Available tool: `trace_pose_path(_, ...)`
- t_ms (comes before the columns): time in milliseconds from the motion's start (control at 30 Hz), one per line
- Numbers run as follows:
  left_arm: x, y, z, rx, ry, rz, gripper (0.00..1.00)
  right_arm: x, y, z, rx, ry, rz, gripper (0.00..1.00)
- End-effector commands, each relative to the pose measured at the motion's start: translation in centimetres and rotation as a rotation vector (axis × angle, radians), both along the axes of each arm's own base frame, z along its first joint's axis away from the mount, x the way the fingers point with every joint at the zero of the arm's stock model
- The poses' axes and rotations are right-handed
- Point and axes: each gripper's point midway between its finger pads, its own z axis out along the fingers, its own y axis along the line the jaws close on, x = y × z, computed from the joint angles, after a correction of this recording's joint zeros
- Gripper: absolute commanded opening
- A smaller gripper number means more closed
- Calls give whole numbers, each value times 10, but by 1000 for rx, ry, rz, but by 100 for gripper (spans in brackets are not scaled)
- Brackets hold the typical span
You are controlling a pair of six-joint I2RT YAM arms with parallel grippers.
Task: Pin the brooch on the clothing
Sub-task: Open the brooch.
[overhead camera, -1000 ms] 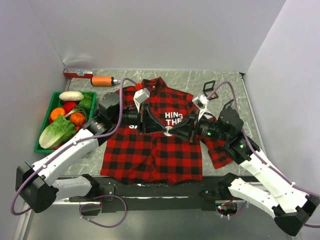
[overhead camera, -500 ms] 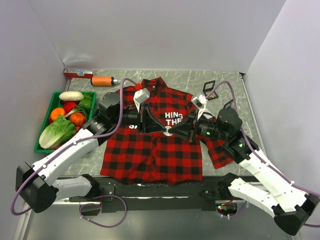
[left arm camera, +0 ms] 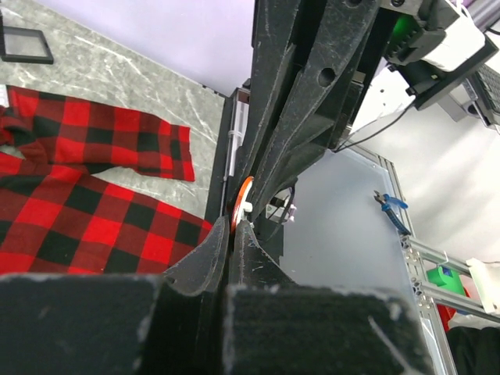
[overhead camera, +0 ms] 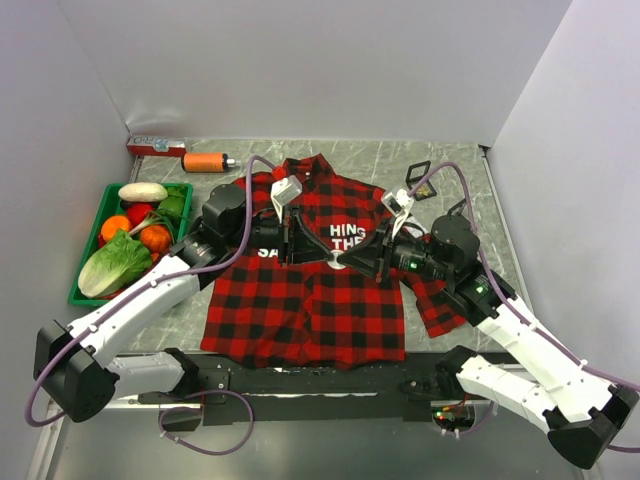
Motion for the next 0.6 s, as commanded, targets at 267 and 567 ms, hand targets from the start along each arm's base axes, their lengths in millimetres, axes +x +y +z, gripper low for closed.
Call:
trace_pose_path(267,-23,-6,25,-68,-52,-102,1,44,-16,-24,-107,21,-238,0)
trace_pose_path(567,-29,-11,22,-68,-47,-131,1,54,-22,-41,-144,56,-308,0)
